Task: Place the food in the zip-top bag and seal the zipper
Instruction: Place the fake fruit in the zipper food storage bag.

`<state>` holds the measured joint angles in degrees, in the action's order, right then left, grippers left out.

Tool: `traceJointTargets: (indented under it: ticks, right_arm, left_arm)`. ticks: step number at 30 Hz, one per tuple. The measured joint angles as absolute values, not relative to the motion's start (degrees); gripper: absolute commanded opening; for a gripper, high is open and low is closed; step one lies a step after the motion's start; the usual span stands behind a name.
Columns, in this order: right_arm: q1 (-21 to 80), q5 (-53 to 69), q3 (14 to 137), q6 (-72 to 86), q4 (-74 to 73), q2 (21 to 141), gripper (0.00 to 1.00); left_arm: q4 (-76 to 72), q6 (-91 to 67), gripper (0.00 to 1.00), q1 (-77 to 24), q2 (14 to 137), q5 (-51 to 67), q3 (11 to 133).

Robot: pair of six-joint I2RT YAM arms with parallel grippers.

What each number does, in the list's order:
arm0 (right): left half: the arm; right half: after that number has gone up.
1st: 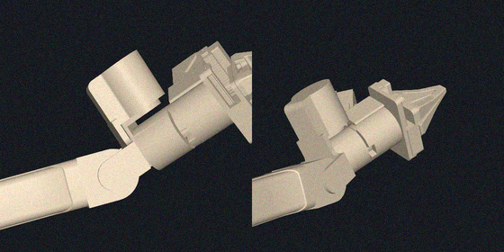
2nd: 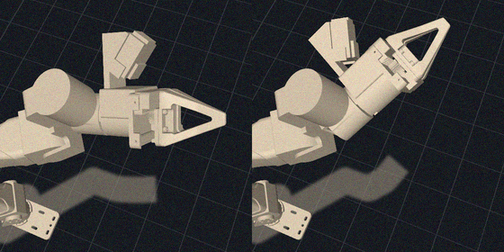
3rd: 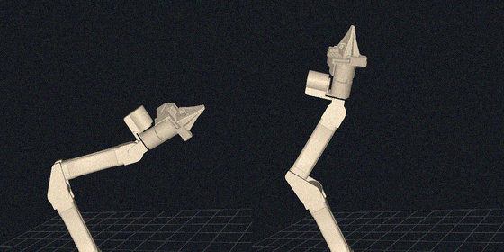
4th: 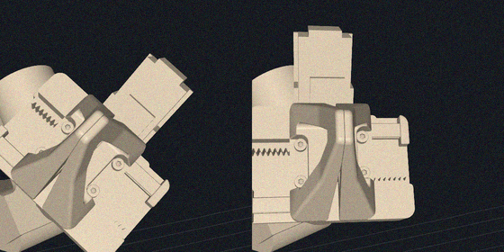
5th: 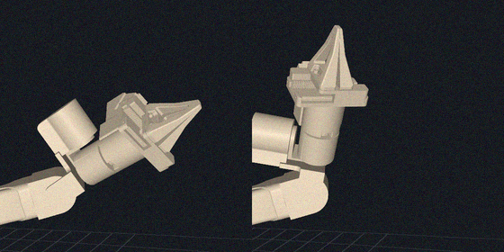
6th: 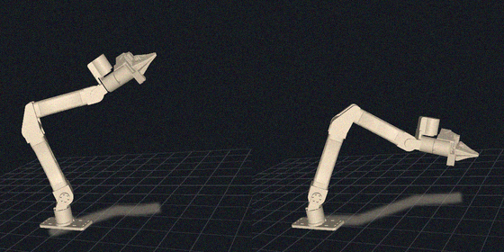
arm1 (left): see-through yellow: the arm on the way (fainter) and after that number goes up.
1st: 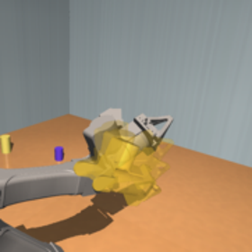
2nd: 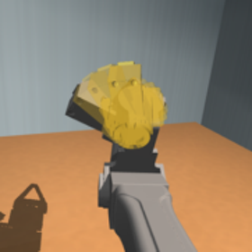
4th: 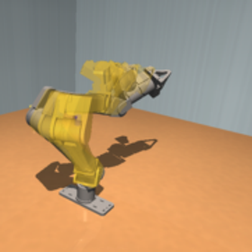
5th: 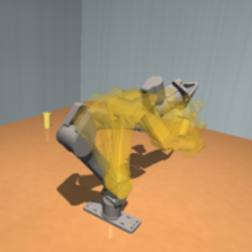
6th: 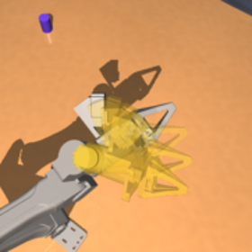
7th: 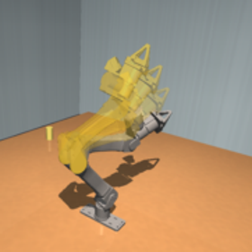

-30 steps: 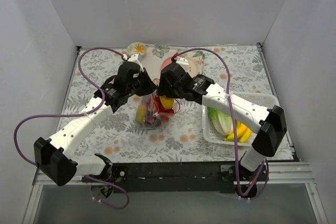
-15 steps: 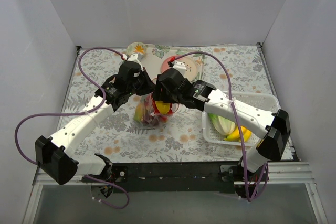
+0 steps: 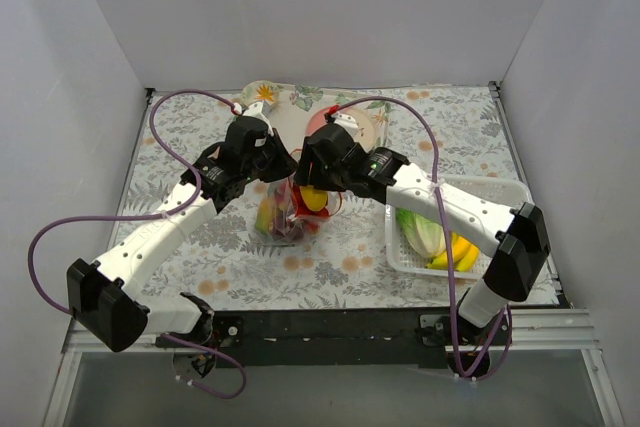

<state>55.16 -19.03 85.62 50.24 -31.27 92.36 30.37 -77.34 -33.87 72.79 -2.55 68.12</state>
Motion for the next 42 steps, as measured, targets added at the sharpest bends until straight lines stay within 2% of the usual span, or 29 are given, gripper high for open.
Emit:
traceJointTargets:
  ticks: [4, 10, 18, 20, 27, 34, 41, 42]
  right_arm:
    - [55.2, -18.7, 85.7, 49.5, -31.4, 93.3, 0.81]
    - [55.2, -18.9, 86.2, 49.1, -32.2, 93.3, 0.84]
    - [55.2, -21.4, 87.4, 48.7, -34.5, 92.1, 0.71]
    - [55.2, -22.7, 87.2, 48.2, -34.8, 90.4, 0.63]
    - [55.2, -25.4, 86.1, 46.9, -35.8, 86.7, 0.61]
    - [53.5, -24.9, 85.9, 42.1, -35.4, 90.2, 0.54]
    - [51.3, -24.8, 85.9, 38.0, -33.4, 93.7, 0.53]
    - [51.1, -24.8, 85.8, 37.3, -32.7, 93.9, 0.50]
  left_arm:
    - [30.4, -77.3, 0.00, -33.9, 72.8, -2.5, 68.1]
    - [30.1, -77.3, 0.00, -33.7, 72.8, -2.6, 68.1]
    - [30.0, -77.3, 0.00, -33.7, 72.8, -2.5, 68.1]
    - [30.0, -77.3, 0.00, -33.7, 72.7, -2.4, 68.1]
    - [30.2, -76.7, 0.00, -33.7, 72.4, -2.1, 68.0]
    - [30.7, -75.8, 0.00, -33.7, 72.2, -1.4, 67.9]
    - [31.4, -74.8, 0.00, -33.7, 72.1, -0.2, 67.9]
    - [31.4, -74.6, 0.00, -33.7, 72.1, 0.2, 67.9]
